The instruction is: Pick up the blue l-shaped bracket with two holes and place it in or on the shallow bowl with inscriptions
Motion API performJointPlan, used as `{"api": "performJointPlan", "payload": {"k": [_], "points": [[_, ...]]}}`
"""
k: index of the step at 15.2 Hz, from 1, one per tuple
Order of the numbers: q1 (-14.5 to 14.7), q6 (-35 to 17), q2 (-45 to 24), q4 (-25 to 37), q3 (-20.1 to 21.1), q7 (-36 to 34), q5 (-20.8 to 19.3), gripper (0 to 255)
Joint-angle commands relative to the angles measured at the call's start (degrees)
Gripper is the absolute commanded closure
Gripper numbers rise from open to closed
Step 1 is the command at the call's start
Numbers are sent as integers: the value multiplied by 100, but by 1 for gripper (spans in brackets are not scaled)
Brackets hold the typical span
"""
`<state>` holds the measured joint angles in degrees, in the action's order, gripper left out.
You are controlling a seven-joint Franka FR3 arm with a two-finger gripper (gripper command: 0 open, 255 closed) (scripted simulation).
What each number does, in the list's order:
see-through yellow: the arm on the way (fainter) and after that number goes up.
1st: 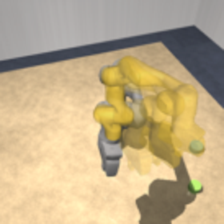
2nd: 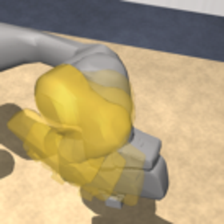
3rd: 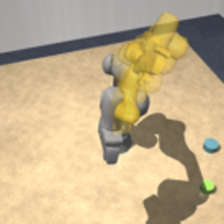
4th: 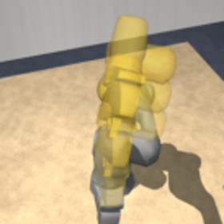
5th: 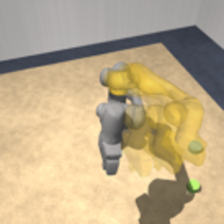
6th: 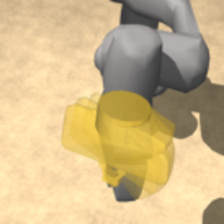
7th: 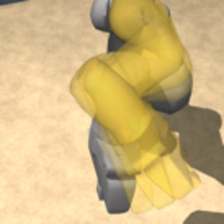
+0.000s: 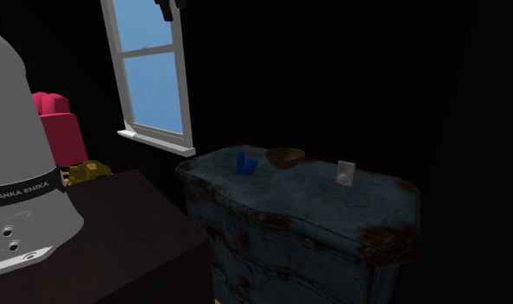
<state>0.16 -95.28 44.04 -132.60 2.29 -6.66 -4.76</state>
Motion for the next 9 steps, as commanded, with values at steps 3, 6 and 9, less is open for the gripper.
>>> {"api": "performJointPlan", "payload": {"k": [3, 6, 9], "points": [[32, -365, -250, -144, -42, 87, -2, 0], [77, -909, -675, -304, -98, 219, -2, 0], [122, -1441, -1158, -398, -148, 353, 3, 0]]}}
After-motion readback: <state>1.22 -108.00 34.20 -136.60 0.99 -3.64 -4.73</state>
